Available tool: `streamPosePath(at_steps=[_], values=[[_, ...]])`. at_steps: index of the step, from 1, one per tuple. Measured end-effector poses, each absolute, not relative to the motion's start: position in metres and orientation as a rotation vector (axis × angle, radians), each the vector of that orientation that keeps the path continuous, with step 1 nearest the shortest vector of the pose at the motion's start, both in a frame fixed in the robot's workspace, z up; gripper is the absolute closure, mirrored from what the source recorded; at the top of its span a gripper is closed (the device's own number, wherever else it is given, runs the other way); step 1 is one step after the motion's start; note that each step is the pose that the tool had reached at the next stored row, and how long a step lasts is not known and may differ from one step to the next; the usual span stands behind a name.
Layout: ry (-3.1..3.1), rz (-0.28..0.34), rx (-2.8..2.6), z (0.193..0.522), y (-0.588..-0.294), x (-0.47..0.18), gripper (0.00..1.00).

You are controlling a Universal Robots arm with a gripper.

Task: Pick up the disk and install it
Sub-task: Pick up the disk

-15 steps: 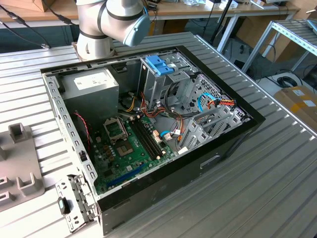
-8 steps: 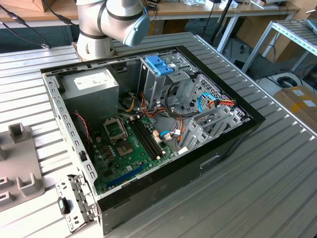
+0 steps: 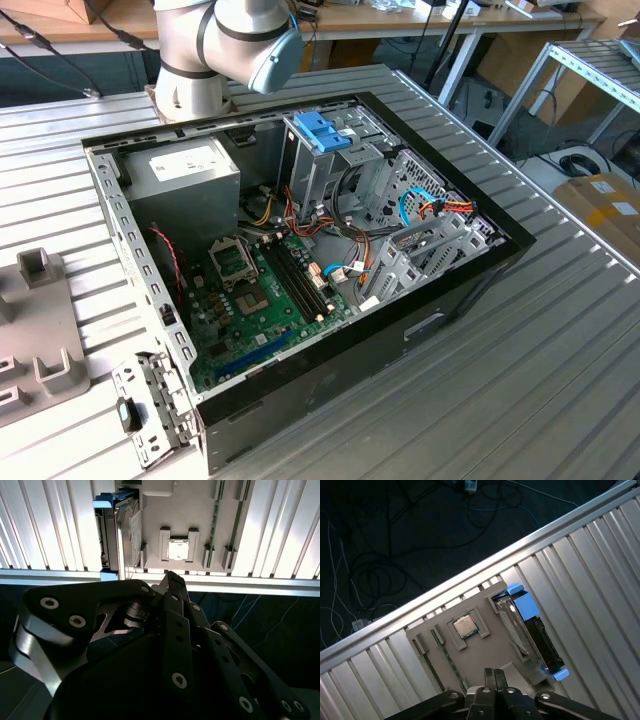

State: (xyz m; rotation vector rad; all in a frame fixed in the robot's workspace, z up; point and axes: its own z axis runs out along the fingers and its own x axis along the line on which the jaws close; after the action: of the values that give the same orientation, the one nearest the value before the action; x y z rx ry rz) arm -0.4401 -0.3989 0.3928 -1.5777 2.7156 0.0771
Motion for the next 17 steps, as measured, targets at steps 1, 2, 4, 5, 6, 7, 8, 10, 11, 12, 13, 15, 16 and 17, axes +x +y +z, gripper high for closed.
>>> streamPosePath(at_steps=[1,2,4,5,6,7,8,10,11,12,13,15,16,17], values=[[2.711,0.077,-1.585,0.3928,-0.3989,-0.4401,0.89],[2.707,0.077,-1.593,0.3929,-0.3990,-0.4401,0.89],[2.702,0.077,-1.602,0.3929,-0.3989,-0.4401,0.89],[2.699,0.077,-1.607,0.3929,-0.3989,-0.4401,0.89],[2.697,0.077,-1.611,0.3929,-0.3989,-0.4401,0.89],[2.694,0.077,-1.616,0.3928,-0.3989,-0.4401,0.89],[2.688,0.077,-1.626,0.3928,-0.3989,-0.4401,0.89],[2.677,0.077,-1.645,0.3929,-0.3989,-0.4401,0.89],[2.674,0.077,-1.649,0.3928,-0.3989,-0.4401,0.89],[2.664,0.077,-1.667,0.3928,-0.3990,-0.4401,0.89],[2.650,0.077,-1.690,0.3929,-0.3989,-0.4401,0.89],[2.636,0.077,-1.711,0.3929,-0.3989,-0.4401,0.89],[2.634,0.077,-1.716,0.3929,-0.3990,-0.4401,0.89],[2.631,0.077,-1.720,0.3928,-0.3989,-0.4401,0.89]])
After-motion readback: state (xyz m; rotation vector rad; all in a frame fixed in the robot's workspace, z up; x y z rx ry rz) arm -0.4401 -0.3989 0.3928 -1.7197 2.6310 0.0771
